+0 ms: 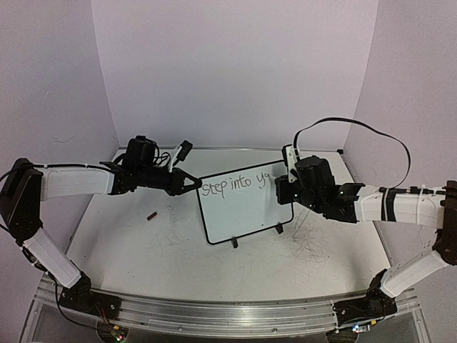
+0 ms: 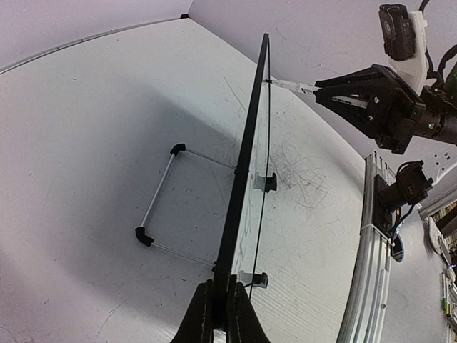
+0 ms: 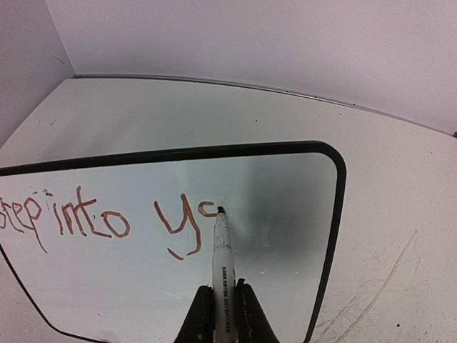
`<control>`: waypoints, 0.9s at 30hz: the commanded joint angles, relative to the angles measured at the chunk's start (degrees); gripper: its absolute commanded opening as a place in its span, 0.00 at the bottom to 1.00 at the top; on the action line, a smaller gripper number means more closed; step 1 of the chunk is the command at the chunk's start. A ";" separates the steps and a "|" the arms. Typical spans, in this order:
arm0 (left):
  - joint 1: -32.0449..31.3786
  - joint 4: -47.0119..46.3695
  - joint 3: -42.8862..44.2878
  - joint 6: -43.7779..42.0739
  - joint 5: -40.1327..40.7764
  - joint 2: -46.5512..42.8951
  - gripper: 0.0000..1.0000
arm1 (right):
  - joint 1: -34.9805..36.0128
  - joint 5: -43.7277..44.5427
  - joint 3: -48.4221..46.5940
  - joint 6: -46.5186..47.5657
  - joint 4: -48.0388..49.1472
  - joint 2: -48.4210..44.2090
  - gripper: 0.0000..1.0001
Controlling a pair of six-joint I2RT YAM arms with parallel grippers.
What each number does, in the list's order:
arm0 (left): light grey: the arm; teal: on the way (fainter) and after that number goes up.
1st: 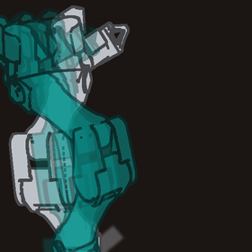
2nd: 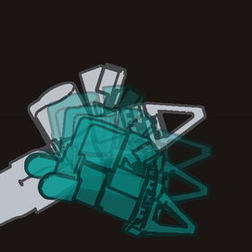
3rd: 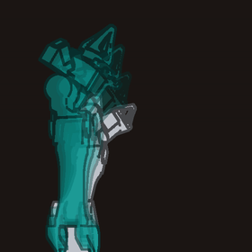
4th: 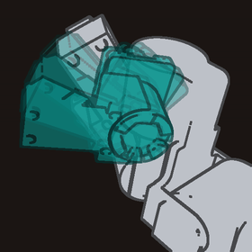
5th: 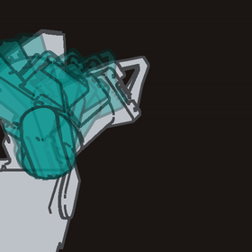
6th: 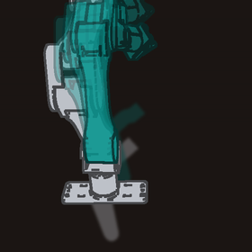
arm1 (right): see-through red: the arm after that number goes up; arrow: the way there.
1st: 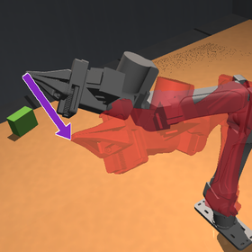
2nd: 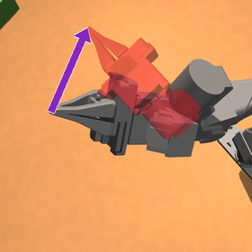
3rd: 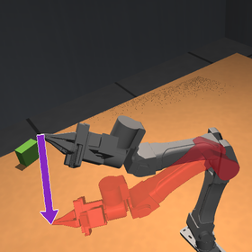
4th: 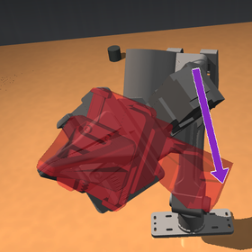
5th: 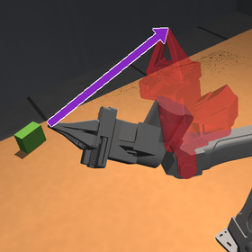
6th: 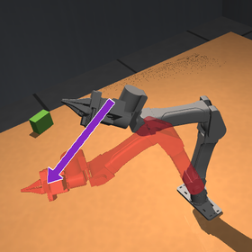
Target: Write a sentence on the whiteboard
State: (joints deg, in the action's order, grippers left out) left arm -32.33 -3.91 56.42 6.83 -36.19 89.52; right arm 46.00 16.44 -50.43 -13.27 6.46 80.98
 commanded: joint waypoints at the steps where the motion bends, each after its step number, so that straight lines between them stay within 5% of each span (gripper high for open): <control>1: -0.35 2.24 -0.81 -4.45 4.77 -1.24 0.00 | -0.14 -1.42 -1.27 0.75 1.98 0.66 0.00; 27: -0.45 2.56 -0.92 -4.61 5.27 -1.84 0.00 | -1.93 -1.61 0.18 0.08 0.96 -3.41 0.00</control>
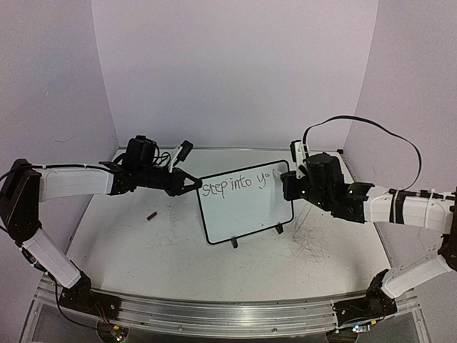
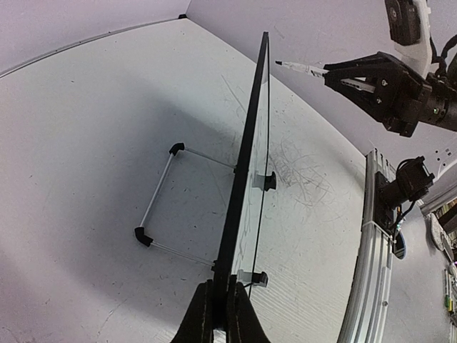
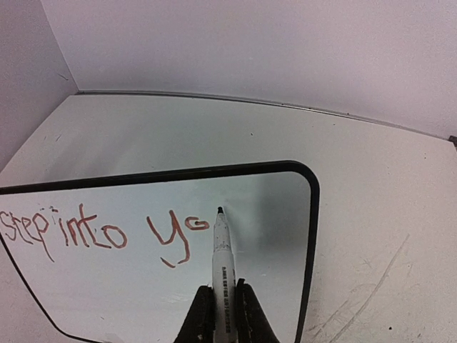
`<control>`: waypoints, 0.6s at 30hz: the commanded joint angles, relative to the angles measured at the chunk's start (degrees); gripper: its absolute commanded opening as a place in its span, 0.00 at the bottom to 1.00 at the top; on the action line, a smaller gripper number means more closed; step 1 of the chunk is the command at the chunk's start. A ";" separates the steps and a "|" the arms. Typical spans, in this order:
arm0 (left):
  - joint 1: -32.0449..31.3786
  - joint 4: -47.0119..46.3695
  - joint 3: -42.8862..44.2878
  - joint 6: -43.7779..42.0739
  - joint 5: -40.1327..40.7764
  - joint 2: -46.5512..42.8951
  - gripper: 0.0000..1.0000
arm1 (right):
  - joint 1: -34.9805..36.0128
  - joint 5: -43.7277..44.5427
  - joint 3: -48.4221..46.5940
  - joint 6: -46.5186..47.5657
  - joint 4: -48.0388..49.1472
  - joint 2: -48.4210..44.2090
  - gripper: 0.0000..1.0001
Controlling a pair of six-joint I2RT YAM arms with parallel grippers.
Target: Write a sentence on the whiteboard
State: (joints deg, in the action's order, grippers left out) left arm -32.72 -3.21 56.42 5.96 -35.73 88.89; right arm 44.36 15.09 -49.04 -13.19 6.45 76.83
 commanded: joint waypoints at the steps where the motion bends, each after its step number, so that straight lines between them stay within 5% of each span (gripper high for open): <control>1: -0.06 1.89 -0.92 -3.77 4.88 -1.29 0.00 | -0.29 -0.30 -1.67 0.17 1.04 1.10 0.00; 18: -0.15 1.98 -0.84 -4.05 4.79 -0.95 0.00 | -0.31 -0.22 -3.51 1.17 1.90 3.11 0.00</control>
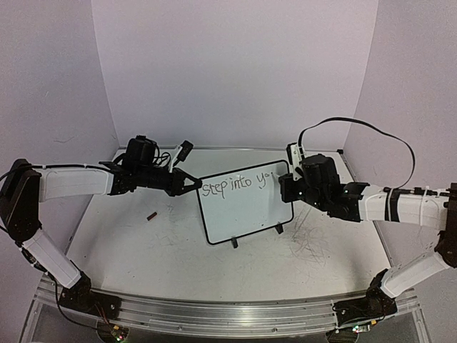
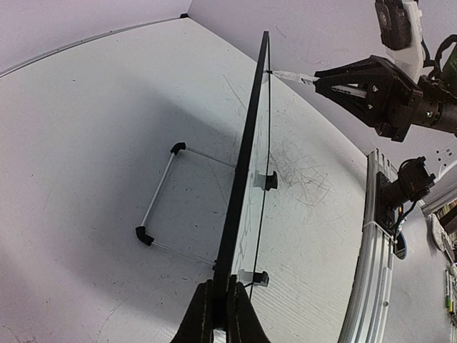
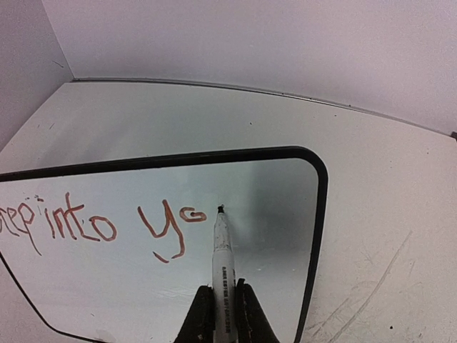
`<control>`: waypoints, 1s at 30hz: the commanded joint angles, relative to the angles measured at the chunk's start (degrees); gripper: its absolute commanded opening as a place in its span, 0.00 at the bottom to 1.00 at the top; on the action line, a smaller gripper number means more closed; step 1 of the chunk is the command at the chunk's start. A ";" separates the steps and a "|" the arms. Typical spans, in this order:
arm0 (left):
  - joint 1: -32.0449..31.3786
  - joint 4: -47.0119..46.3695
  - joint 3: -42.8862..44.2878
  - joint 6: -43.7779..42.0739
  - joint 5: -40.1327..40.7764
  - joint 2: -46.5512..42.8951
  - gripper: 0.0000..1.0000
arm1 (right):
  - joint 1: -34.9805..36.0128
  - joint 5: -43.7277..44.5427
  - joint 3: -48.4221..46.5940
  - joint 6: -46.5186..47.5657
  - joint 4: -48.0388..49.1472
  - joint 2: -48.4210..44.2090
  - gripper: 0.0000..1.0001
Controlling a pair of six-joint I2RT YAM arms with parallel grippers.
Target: Write a sentence on the whiteboard
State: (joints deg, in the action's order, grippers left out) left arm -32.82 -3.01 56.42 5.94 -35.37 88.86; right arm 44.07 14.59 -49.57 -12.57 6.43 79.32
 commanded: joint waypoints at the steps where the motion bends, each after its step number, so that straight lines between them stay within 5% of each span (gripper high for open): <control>1: -0.05 1.77 -0.86 -4.04 4.44 -0.91 0.00 | -0.01 0.40 -2.99 0.60 1.92 0.81 0.00; 30: -0.22 1.95 -0.85 -4.10 4.69 -0.69 0.00 | 0.06 1.95 1.15 -1.09 -0.47 -1.29 0.00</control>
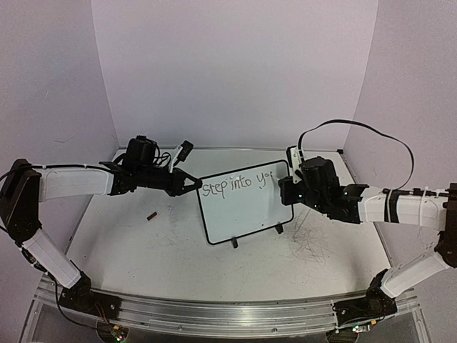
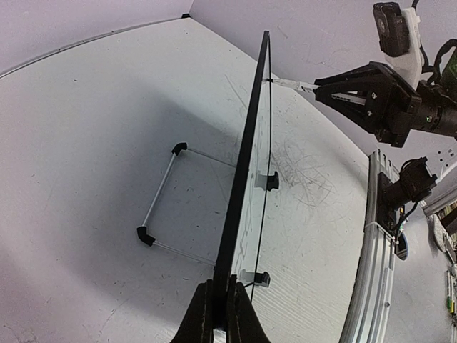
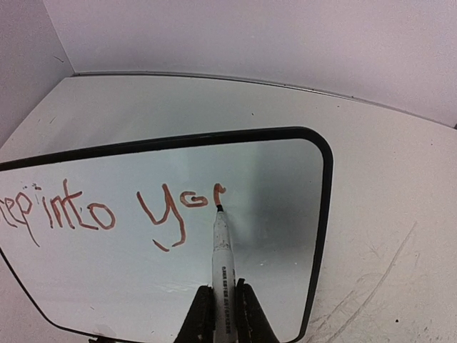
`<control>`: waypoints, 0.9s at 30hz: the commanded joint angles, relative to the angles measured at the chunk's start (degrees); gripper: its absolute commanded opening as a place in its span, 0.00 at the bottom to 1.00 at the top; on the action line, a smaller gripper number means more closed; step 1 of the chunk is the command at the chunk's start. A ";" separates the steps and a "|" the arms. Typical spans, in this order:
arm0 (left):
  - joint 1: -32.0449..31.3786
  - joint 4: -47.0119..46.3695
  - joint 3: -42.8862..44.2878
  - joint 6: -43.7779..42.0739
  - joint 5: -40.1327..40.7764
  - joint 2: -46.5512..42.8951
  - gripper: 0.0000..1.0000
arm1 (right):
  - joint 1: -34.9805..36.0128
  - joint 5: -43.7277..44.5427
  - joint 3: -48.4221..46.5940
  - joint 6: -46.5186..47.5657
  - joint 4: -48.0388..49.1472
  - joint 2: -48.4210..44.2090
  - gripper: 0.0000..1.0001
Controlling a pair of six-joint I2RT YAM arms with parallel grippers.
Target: Write a sentence on the whiteboard
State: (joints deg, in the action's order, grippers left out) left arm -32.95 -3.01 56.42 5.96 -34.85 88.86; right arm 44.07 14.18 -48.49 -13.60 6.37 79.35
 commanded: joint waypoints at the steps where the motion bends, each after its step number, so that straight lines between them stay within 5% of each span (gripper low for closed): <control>1: -0.10 1.95 -0.83 -4.12 4.17 -0.71 0.00 | 0.06 2.74 0.00 -0.12 -0.45 -1.42 0.00; 27: -0.36 2.13 -0.96 -4.45 4.51 -1.08 0.00 | -0.04 3.42 -2.57 0.11 1.22 0.28 0.00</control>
State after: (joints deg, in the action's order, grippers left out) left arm -33.08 -2.98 56.42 5.87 -34.84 88.81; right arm 44.12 17.49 -50.50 -13.26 6.83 79.75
